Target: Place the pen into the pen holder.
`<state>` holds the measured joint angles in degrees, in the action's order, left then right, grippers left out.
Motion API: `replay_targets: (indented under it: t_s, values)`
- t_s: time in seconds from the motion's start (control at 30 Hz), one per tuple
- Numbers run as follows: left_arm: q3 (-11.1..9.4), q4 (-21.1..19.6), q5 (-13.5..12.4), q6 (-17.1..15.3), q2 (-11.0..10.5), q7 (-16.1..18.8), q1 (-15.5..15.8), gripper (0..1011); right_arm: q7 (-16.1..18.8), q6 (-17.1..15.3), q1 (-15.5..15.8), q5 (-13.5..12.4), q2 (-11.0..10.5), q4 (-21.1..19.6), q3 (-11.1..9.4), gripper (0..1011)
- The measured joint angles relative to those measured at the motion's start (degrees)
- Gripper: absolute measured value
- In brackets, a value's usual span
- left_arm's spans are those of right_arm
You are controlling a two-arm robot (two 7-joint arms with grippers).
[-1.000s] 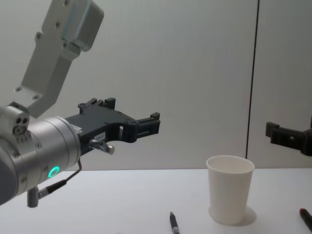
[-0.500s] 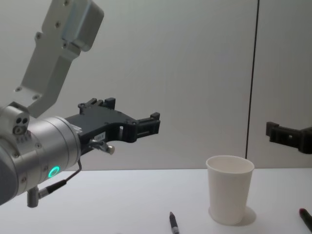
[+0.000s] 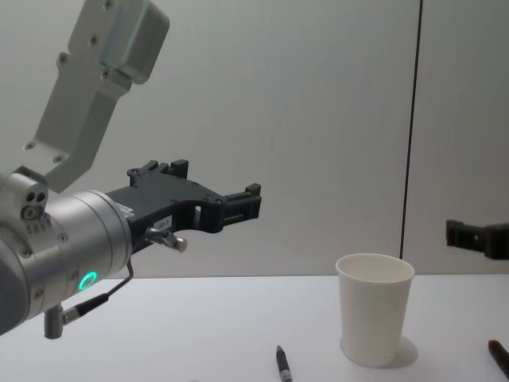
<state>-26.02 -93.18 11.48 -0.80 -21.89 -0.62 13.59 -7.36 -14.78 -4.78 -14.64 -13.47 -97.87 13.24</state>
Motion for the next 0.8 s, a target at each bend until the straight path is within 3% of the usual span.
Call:
replay_targets:
  t_s: [0.3, 0.8]
  values:
    - [0.0, 0.0, 0.0, 0.0, 0.0, 0.0, 0.0, 1000, -2.6, -4.6, -3.4, 0.7, 2.3, 4.5, -0.1, 1002]
    - [0.0, 0.0, 0.0, 0.0, 0.0, 0.0, 0.0, 999, -5.4, -8.5, -7.7, 0.5, 4.9, 11.9, -0.9, 1002]
